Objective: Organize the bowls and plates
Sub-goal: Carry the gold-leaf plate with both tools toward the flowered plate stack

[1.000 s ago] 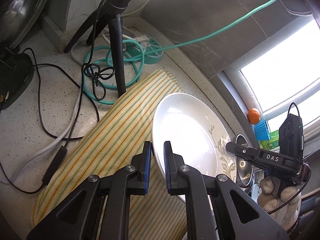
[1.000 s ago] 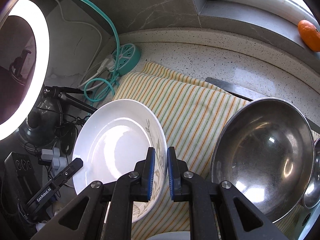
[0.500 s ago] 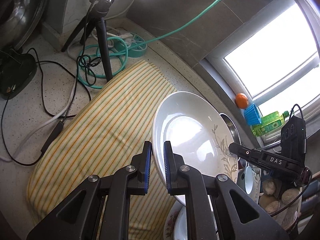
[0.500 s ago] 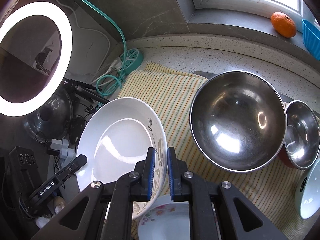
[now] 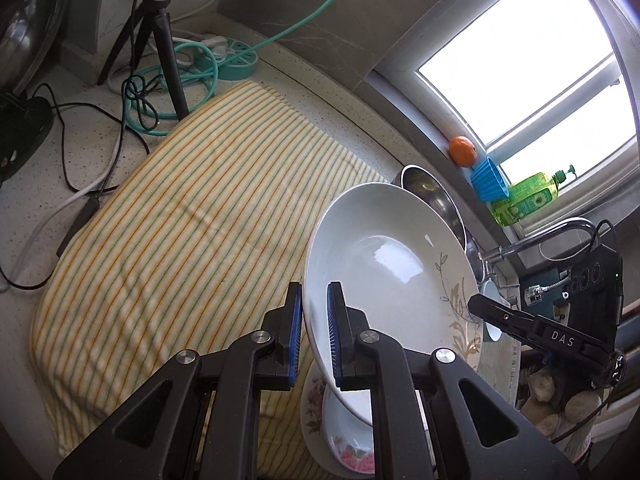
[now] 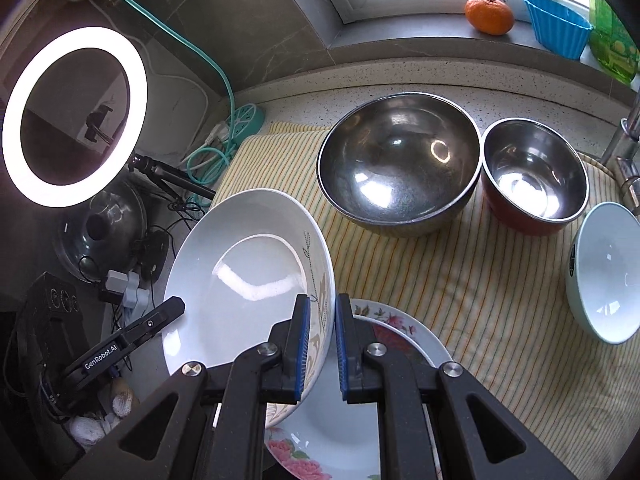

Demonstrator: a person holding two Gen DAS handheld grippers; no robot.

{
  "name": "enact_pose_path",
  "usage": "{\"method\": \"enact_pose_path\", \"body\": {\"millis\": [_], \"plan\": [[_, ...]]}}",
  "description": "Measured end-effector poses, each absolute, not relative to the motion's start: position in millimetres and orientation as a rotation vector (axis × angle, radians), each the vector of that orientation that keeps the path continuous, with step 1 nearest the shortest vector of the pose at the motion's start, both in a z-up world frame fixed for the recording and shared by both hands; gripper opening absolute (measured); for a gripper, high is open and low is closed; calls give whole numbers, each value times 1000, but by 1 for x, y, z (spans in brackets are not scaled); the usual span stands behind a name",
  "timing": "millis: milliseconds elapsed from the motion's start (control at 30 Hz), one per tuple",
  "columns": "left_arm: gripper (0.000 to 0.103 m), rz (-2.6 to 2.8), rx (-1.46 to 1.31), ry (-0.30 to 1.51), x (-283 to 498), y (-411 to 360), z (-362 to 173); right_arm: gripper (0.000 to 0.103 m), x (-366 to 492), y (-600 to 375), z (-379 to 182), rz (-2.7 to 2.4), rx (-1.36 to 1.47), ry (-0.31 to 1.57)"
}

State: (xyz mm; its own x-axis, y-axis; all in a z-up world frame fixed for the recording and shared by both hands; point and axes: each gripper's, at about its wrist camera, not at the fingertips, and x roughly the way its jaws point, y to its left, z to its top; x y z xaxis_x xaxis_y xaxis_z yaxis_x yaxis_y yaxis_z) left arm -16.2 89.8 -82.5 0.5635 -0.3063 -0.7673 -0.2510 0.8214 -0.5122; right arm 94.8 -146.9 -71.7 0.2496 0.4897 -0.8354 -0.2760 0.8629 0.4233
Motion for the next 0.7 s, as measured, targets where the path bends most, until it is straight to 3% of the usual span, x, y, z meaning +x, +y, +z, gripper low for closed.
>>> {"method": "enact_pose_path", "body": {"millis": [700], "plan": [[10,-107,-531,1077,-33,38,-97,11,30,-210,-98,445,262,1211]]}}
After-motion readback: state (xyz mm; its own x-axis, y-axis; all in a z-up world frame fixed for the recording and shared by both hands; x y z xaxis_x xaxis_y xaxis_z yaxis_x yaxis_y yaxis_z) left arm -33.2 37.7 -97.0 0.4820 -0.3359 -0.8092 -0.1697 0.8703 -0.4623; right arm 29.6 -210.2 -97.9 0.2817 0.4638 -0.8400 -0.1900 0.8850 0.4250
